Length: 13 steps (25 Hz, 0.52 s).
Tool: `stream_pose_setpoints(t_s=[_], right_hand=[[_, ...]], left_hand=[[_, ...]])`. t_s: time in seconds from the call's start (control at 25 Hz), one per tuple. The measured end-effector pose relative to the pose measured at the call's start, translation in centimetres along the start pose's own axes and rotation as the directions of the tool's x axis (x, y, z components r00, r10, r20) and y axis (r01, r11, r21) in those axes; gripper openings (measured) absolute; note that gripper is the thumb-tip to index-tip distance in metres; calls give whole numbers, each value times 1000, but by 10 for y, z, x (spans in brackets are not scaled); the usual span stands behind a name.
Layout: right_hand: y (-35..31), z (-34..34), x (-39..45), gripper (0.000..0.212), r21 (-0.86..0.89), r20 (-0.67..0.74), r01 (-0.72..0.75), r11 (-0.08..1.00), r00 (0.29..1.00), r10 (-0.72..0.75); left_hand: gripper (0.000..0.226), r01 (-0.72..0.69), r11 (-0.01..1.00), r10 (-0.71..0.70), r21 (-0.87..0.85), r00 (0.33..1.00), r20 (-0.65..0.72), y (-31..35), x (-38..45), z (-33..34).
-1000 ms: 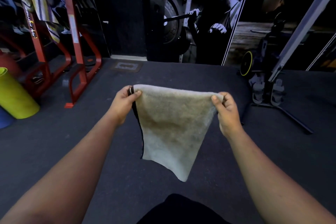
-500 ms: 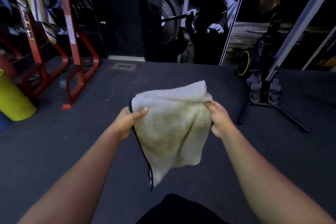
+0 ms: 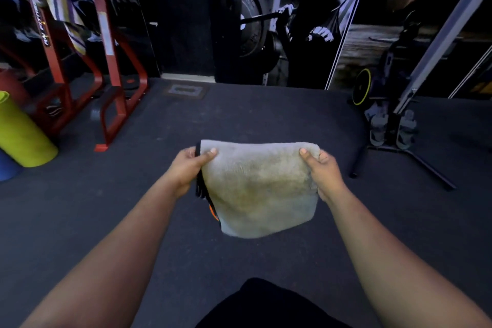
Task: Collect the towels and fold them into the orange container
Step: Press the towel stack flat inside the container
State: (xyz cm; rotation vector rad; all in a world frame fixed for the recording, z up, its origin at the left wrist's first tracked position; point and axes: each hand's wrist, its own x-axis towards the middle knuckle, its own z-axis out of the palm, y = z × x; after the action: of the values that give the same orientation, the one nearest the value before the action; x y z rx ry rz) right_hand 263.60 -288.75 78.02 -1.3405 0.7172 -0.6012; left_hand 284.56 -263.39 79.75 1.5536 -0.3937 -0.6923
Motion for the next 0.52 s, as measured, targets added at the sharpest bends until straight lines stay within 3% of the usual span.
stream_pose_setpoints(t_s=[0.08, 0.16, 0.24, 0.36, 0.4, 0.48, 0.52], right_hand=[[1, -5, 4, 38, -17, 95, -93, 996, 991, 94], [10, -8, 0, 35, -224, 205, -151, 963, 958, 198], [18, -4, -4, 23, -228, 193, -87, 970, 972, 133], [12, 7, -5, 30, 13, 105, -19, 1000, 994, 17], [7, 6, -3, 32, 45, 94, -12, 999, 996, 8], [-2, 1, 3, 27, -22, 38, -17, 1000, 999, 17], [-4, -1, 5, 24, -95, 5, -20, 995, 1000, 20]], left_hand=[[33, -18, 990, -1, -142, 992, -130, 7, 10, 7], [40, 54, 997, -35, 62, 964, -263, 1, 18, 6], [41, 128, 944, -23, 304, 945, -328, -5, 25, -1], [49, 23, 989, 2, 146, 985, -172, 8, 40, -11], [51, 2, 985, 12, 172, 996, -85, 11, 40, -13], [54, -9, 952, 5, 305, 1000, 13, 7, 37, -16], [60, 4, 945, 3, 328, 1000, -22, -1, 38, -16]])
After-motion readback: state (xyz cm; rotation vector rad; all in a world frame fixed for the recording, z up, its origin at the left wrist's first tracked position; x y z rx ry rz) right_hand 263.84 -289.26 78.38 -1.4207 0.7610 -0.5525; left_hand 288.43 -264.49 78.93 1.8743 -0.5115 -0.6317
